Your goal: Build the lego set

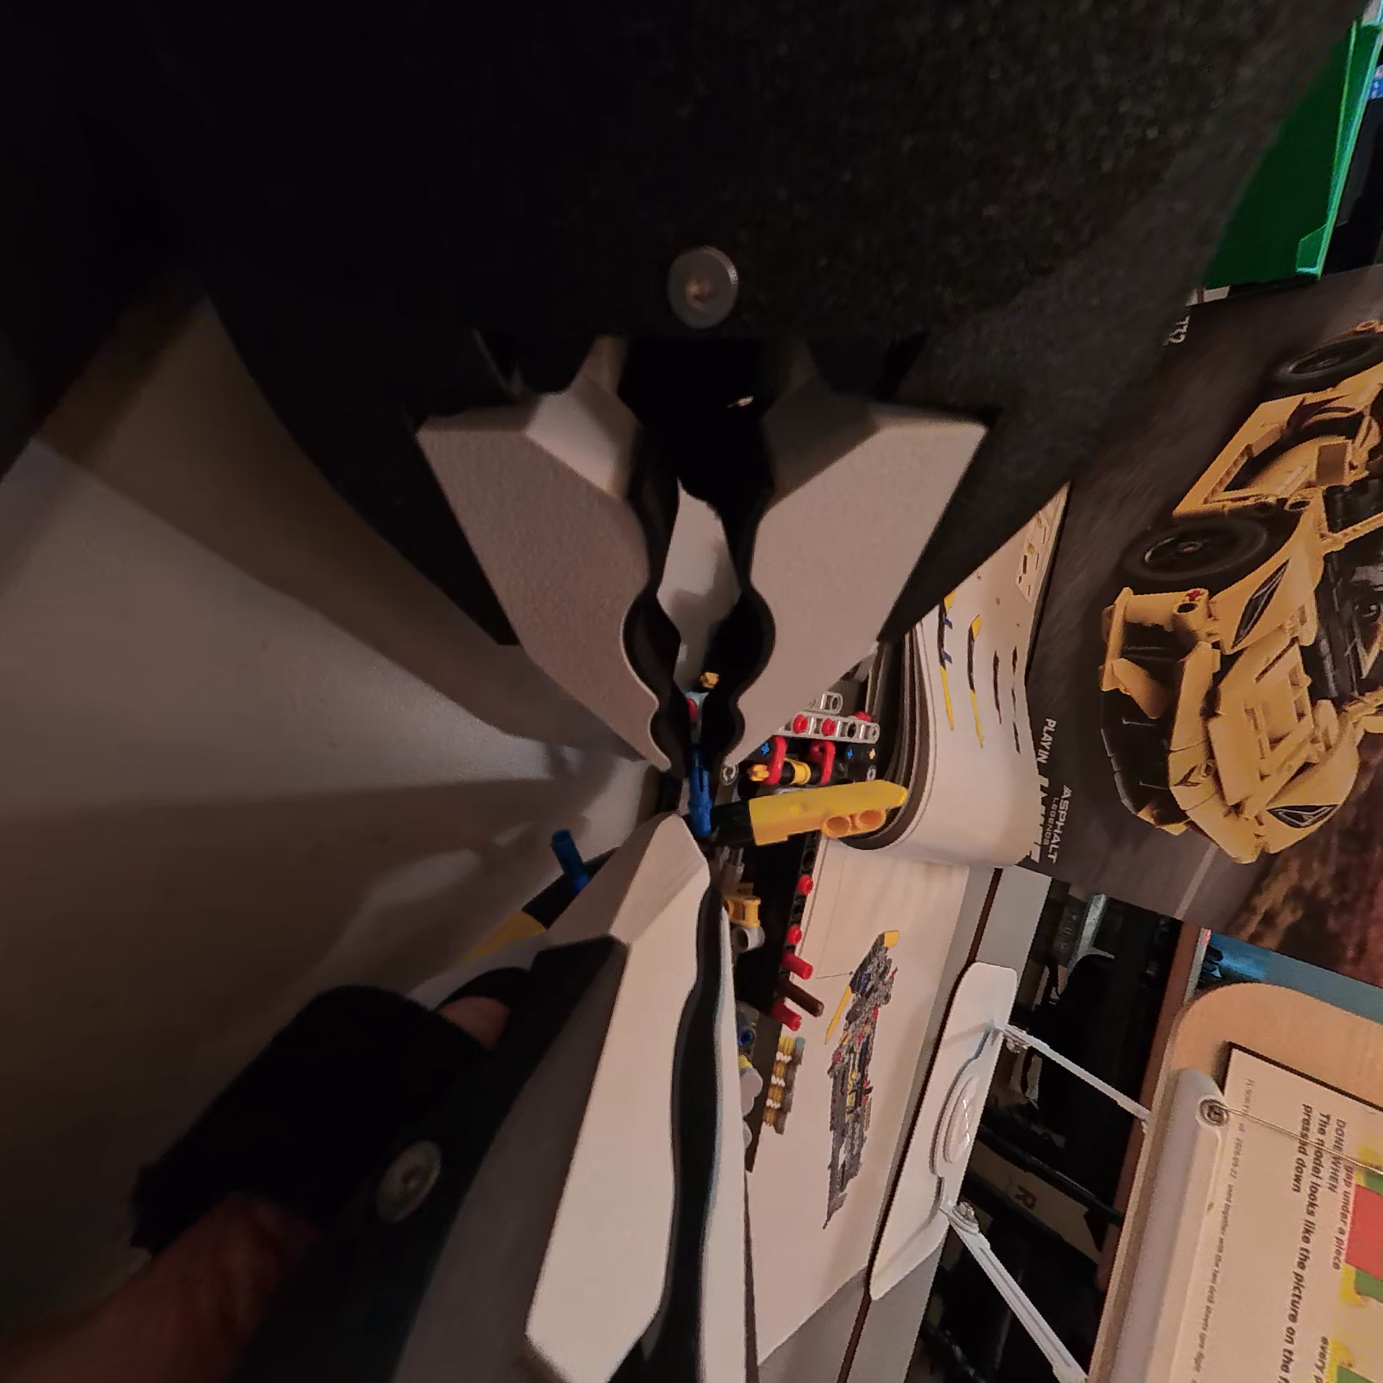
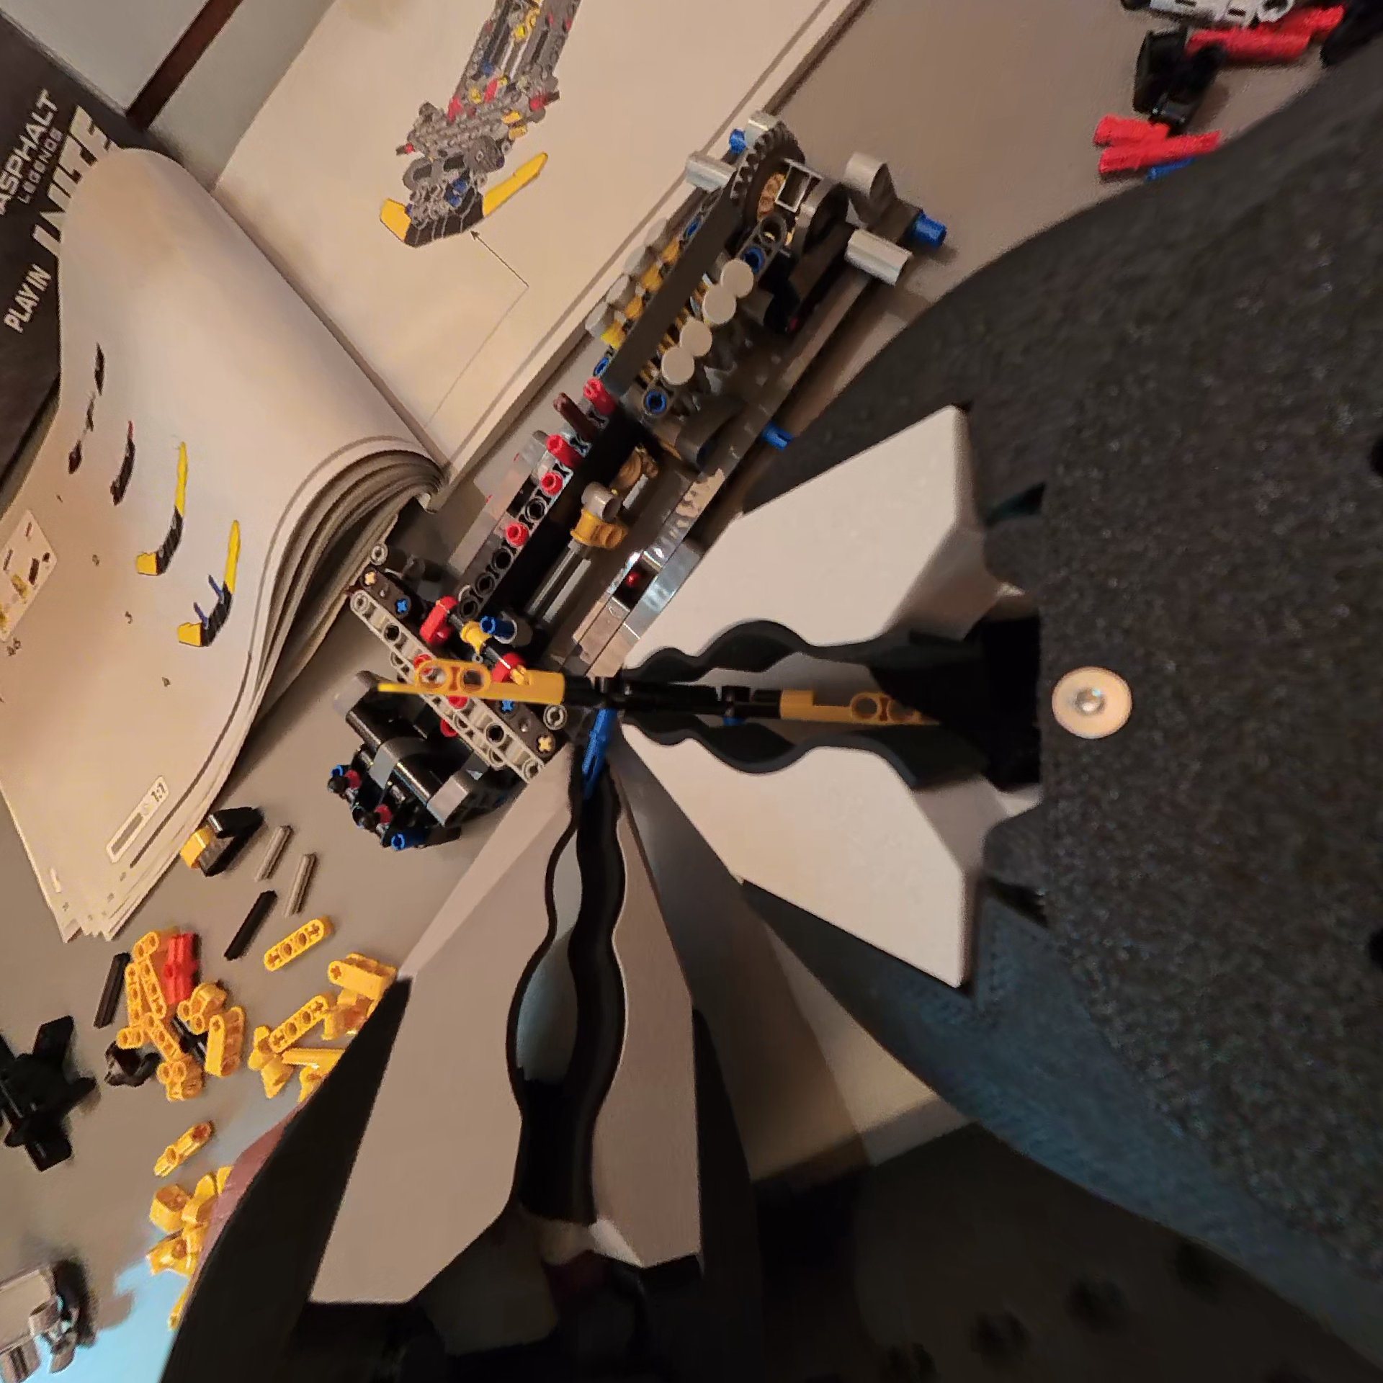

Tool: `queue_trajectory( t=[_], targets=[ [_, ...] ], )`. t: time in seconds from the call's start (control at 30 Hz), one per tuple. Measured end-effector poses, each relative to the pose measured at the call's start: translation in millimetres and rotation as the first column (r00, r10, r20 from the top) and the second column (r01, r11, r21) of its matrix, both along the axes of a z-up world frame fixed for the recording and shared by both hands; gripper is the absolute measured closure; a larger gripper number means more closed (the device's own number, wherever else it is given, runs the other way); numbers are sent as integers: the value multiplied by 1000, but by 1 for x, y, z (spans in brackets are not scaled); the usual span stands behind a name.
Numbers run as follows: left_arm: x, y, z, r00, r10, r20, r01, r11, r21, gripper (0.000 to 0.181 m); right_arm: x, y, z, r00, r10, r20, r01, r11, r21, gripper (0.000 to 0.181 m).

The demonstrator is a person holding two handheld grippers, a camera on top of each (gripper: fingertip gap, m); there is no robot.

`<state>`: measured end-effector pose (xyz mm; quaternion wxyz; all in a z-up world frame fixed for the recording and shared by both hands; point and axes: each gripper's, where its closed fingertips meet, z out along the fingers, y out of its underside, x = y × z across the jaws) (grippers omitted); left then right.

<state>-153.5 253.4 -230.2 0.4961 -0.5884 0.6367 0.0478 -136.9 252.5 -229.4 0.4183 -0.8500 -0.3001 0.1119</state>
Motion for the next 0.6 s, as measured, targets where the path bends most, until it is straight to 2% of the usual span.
queue_trajectory(
  t=[0.13, 0.43, 0.53, 0.6],
  targets=[
    [1, -1, -2, 1000, -5, 0, 5, 1000, -17, 179, 0, 1, -3, 999, -5, 50, 5, 1000, 16, 176],
    [1, -2, -5, 1000, -9, -1, 9, 999, -34, 180, 0, 1, -4, 999, -8, 41, 8, 1000, 1, 176],
    [1, -2, -6, 1000, -5, 8, 6, 998, -57, 180, 2, 1, -5, 993, -7, 116, 3, 999, 41, 175],
    [1, -1, -4, 1000, -3, 28, 5, 997, -76, 180, 2, 1, -3, 998, -6, 63, 4, 1000, 29, 175]
  ],
)
